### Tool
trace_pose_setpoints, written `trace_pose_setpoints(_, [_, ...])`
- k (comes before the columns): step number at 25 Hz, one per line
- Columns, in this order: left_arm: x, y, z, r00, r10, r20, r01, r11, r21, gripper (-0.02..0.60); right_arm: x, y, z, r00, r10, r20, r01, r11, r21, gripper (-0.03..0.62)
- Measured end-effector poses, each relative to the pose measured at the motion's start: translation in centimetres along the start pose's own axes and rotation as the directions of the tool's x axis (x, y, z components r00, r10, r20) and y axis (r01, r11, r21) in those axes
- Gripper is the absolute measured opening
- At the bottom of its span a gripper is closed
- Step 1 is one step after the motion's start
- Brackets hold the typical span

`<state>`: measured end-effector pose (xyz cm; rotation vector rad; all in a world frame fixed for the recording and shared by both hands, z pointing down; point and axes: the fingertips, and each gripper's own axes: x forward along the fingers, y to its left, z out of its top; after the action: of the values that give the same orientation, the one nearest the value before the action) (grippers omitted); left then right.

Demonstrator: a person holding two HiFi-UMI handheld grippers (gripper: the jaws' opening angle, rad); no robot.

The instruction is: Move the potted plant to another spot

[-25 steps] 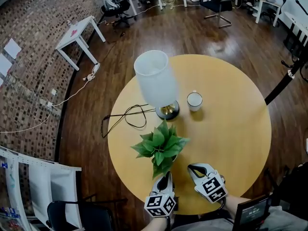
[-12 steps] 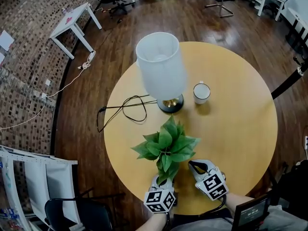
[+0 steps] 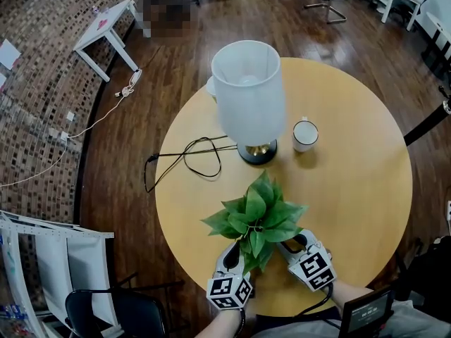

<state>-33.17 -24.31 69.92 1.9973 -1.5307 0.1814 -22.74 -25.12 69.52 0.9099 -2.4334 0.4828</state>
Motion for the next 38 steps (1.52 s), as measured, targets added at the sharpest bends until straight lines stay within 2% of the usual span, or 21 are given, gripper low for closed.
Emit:
trace_pose_setpoints(6, [0.2,2.4,1.4,0.999,0.017,0.035,-0.018,1.0,0.023,-0.009,1.5,0.3,1.4,0.999,0.028,0.043,-0.025,0.998,-0.063,0.295])
trace_pose_setpoints(11, [0.3,3.4,2.3,0.999,0.018,0.049,-0.021,0.998,0.061,-0.009,2.4,1.3,2.5,0.996,0.069,0.064,-0.061,0.99,-0.124,0.379])
trace_pose_setpoints(14, [0.2,4.1,2.7,0.998,0.02,0.055,-0.023,0.998,0.066,-0.009,3.2,1.4,3.0,0.995,0.069,0.078,-0.057,0.988,-0.147,0.424])
trace_pose_setpoints(19, [-0.2,4.7,2.8,0.998,0.015,0.061,-0.019,0.998,0.068,-0.009,4.7,1.7,3.5,0.994,0.055,0.098,-0.035,0.982,-0.188,0.539])
trace_pose_setpoints(24, [-0.5,5.4,2.5,0.998,0.014,0.065,-0.019,0.997,0.077,-0.009,6.4,1.6,3.2,0.994,0.032,0.105,-0.01,0.979,-0.204,0.551])
trace_pose_setpoints(27, [-0.5,5.3,2.9,0.998,0.007,0.067,-0.012,0.997,0.076,-0.009,6.9,1.1,3.2,0.995,0.002,0.102,0.019,0.979,-0.205,0.508])
trace_pose_setpoints(29, [-0.6,5.2,2.9,0.998,-0.002,0.068,-0.003,0.997,0.082,-0.009,6.8,1.2,3.8,0.994,-0.01,0.109,0.032,0.979,-0.199,0.503])
trace_pose_setpoints(38, [-0.4,4.6,2.8,0.997,-0.033,0.073,0.025,0.994,0.102,-0.009,6.8,1.4,3.0,0.993,0.0,0.118,0.022,0.981,-0.191,0.497])
